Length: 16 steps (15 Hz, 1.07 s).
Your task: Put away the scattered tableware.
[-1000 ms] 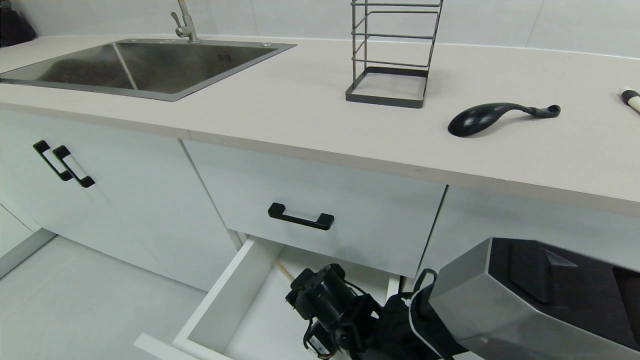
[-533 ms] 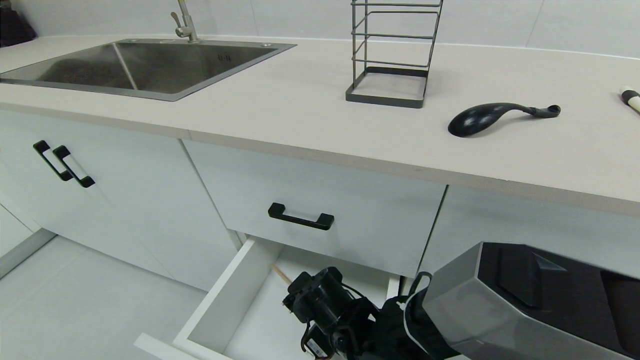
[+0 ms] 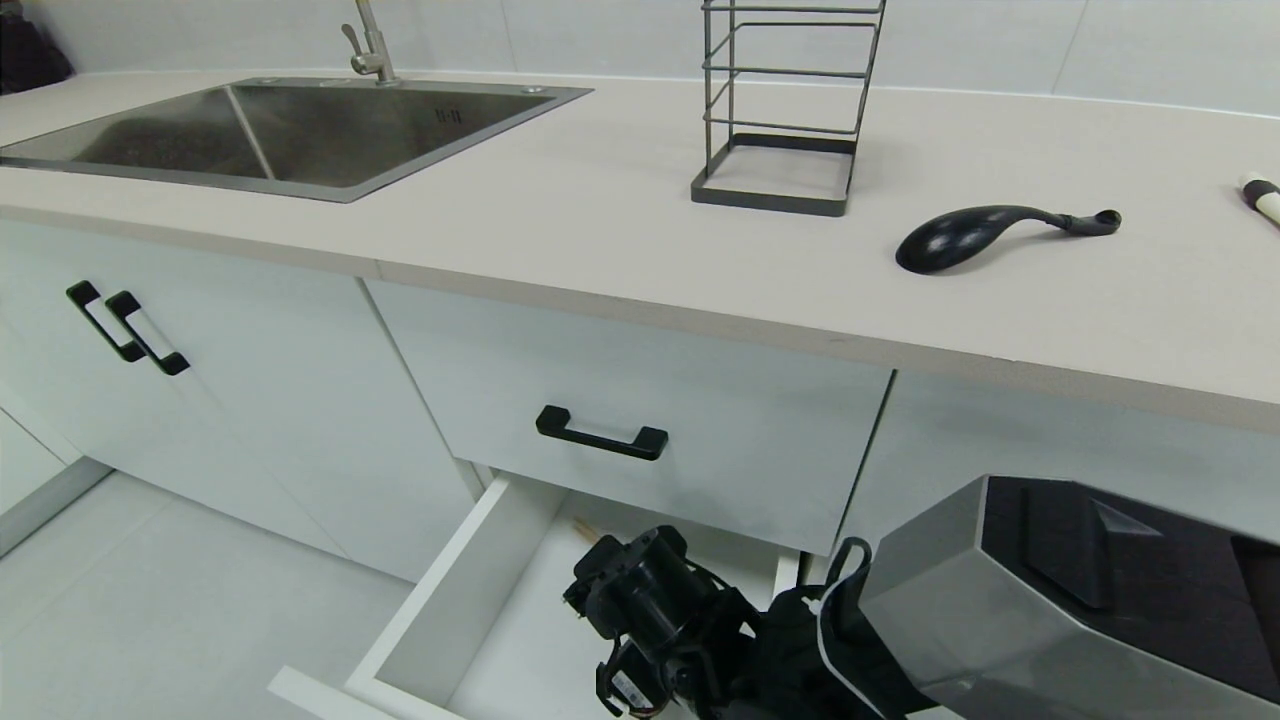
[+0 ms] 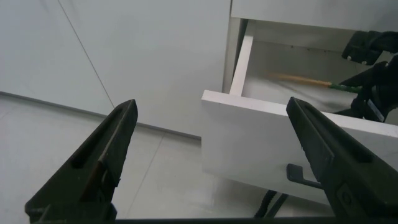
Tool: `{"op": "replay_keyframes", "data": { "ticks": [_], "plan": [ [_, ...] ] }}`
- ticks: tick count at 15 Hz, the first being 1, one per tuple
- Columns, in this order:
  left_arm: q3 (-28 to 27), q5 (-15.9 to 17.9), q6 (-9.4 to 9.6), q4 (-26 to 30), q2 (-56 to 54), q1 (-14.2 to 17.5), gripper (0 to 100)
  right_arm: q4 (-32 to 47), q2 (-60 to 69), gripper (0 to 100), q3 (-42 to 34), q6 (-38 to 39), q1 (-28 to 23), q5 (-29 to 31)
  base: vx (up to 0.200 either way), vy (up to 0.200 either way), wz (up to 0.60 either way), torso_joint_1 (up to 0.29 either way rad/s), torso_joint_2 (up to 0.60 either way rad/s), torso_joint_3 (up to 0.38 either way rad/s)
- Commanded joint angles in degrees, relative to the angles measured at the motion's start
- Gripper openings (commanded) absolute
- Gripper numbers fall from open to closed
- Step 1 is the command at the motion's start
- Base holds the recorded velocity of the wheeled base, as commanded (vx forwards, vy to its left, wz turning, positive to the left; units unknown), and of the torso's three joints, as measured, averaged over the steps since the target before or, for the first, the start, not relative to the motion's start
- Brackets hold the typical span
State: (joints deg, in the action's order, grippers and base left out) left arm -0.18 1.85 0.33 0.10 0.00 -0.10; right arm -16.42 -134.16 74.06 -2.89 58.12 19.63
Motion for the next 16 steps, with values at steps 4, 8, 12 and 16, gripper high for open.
{"op": "replay_keyframes", "data": {
  "ticks": [4, 8, 12, 16],
  "plan": [
    [0.01, -0.01, 0.02, -0.01, 0.0, 0.01, 100, -0.01, 1.88, 100, -0.32, -0.01, 0.41, -0.03, 0.0, 0.0, 0.0, 0.0, 0.0, 0.0],
    [0.01, -0.01, 0.02, -0.01, 0.0, 0.01, 100, -0.01, 3.9, 100, -0.05, -0.01, 1.47, -0.03, 0.0, 0.0, 0.0, 0.0, 0.0, 0.0],
    [0.01, -0.01, 0.02, -0.01, 0.0, 0.01, 100, -0.1, 7.51, 100, -0.84, 0.08, 4.19, -0.03, 0.0, 0.0, 0.0, 0.0, 0.0, 0.0],
    [0.01, -0.01, 0.02, -0.01, 0.0, 0.01, 100, -1.51, 10.32, 100, -1.28, -0.01, 5.24, -1.87, 0.0, 0.0, 0.0, 0.0, 0.0, 0.0]
  ]
}}
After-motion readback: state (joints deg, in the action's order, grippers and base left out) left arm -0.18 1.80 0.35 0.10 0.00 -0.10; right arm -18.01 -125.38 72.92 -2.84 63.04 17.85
